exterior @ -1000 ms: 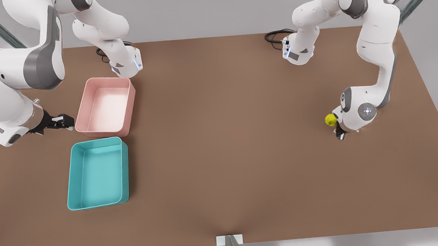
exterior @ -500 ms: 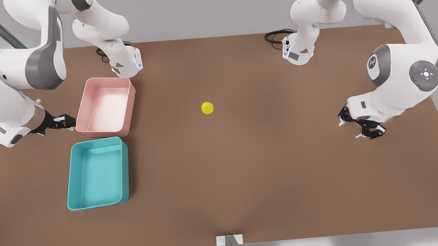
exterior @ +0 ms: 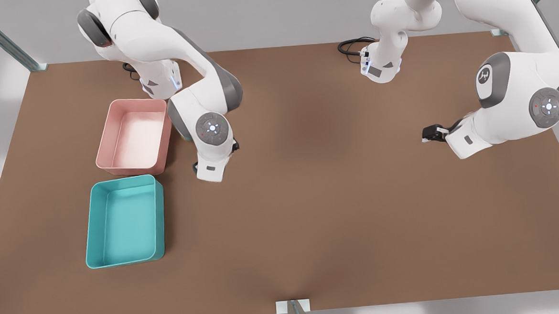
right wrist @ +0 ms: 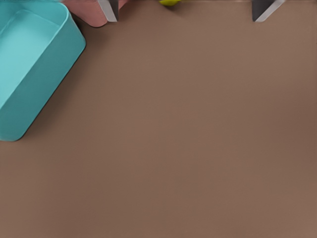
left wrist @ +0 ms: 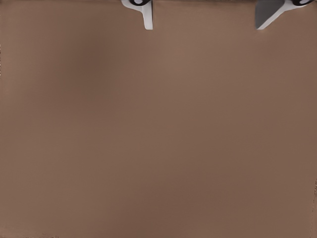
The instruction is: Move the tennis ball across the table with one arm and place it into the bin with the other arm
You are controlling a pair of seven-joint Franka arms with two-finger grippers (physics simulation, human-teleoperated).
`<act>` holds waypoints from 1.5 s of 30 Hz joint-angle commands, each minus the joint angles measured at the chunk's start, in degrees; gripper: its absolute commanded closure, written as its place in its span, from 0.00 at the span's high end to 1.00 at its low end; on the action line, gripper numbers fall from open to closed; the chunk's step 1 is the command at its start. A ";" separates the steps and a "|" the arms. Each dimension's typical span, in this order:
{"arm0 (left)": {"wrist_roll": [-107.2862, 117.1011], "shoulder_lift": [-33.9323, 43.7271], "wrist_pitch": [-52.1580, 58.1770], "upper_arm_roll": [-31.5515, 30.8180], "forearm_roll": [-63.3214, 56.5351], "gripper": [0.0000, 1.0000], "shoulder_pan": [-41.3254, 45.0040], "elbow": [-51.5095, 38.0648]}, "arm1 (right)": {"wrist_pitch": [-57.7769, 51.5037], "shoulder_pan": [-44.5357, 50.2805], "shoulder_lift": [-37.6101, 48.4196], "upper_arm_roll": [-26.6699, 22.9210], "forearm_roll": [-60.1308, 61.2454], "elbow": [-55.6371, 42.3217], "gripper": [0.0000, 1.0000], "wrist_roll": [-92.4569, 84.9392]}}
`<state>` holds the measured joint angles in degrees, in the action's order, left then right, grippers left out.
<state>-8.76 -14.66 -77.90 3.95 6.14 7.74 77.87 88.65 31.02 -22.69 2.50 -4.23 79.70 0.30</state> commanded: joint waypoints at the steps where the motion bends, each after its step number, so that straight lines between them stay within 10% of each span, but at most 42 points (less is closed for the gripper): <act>1: 23.53 0.07 1.52 0.00 0.10 1.00 0.00 0.00 | 10.13 0.01 5.11 -0.13 0.45 8.27 1.00 10.69; 21: 23.97 -0.10 2.84 -0.08 0.01 1.00 -0.09 0.08 | 37.29 -0.61 27.44 -0.92 -1.57 61.62 1.00 -30.09; 45: 26.43 -5.46 2.84 -2.99 3.44 1.00 -0.44 -8.44 | 43.36 -0.25 25.77 2.60 -7.55 75.96 1.00 -47.59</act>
<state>14.07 -19.38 -73.88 0.99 9.59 7.45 70.03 131.77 30.37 3.09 5.10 -11.76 155.57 -33.33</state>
